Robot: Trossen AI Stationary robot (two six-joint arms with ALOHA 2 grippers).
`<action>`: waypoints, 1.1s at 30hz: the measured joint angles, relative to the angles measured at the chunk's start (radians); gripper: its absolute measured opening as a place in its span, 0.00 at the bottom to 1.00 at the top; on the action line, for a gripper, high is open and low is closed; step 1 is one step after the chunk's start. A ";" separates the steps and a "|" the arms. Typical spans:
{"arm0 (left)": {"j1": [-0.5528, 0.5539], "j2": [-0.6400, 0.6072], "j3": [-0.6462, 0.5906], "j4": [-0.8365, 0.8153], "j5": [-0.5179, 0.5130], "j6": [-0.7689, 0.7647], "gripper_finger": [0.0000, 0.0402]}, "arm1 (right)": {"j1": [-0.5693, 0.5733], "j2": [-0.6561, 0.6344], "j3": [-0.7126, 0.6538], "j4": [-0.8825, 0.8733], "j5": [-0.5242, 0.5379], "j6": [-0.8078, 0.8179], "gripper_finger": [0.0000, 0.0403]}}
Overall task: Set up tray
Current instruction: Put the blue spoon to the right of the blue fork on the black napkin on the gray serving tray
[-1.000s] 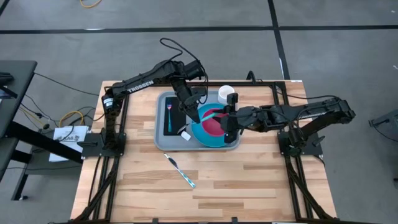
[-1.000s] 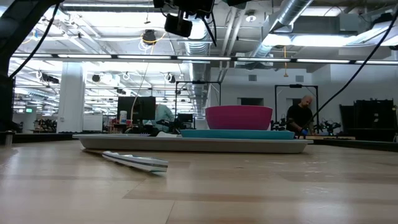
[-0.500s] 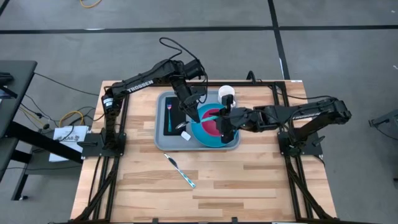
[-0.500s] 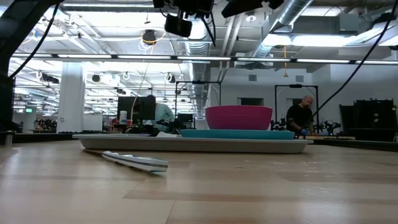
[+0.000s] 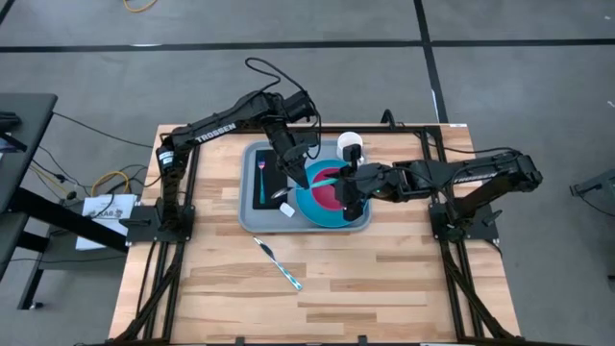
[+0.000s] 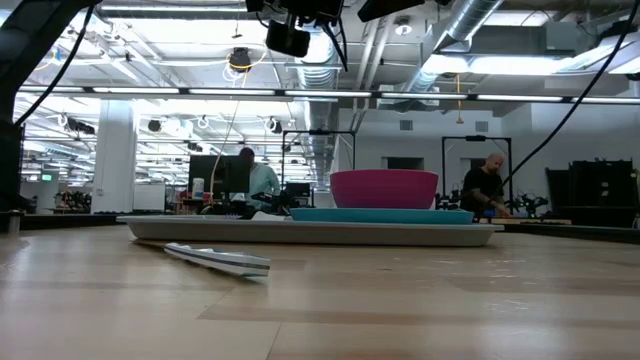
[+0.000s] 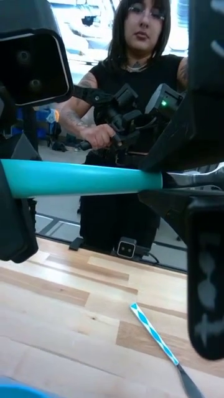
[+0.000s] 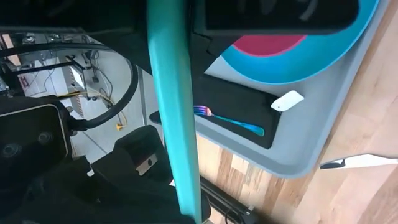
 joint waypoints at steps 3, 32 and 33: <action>0.000 0.000 0.000 0.000 -0.012 0.000 0.05 | -0.001 0.000 0.001 -0.009 -0.006 0.015 0.08; 0.028 0.005 -0.002 0.001 -0.034 0.013 0.18 | -0.013 -0.002 0.005 -0.066 -0.052 0.134 0.07; 0.033 0.005 -0.002 0.001 -0.035 0.019 0.18 | -0.016 -0.002 0.005 -0.067 -0.054 0.134 0.07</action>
